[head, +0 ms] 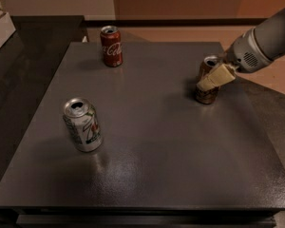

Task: Pick orange can

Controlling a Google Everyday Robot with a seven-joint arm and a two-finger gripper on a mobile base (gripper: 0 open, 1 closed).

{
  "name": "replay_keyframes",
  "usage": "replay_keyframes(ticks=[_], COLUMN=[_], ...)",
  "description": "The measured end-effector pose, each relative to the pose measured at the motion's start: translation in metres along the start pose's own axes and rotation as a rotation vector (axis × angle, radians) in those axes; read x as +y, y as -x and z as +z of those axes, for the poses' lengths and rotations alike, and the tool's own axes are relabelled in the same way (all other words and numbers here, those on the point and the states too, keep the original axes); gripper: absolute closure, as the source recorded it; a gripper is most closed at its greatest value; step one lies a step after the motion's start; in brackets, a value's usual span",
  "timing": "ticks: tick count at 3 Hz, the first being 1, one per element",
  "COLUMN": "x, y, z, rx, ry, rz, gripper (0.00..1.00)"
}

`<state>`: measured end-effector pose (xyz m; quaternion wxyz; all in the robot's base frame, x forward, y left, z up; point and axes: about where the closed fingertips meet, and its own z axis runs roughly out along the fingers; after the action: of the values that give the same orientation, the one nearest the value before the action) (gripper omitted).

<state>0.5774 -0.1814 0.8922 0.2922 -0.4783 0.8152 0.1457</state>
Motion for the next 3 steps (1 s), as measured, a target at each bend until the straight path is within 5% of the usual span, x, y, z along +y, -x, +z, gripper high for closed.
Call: replay_keyframes(ticks=[2,3], x=[-0.001,-0.003], y=[0.038,0.073], z=[-0.022,-0.044], rx=[-0.053,-0.081], ry=[0.0,0.0], rz=[-0.054,-0.102], gripper=[0.95,1.0])
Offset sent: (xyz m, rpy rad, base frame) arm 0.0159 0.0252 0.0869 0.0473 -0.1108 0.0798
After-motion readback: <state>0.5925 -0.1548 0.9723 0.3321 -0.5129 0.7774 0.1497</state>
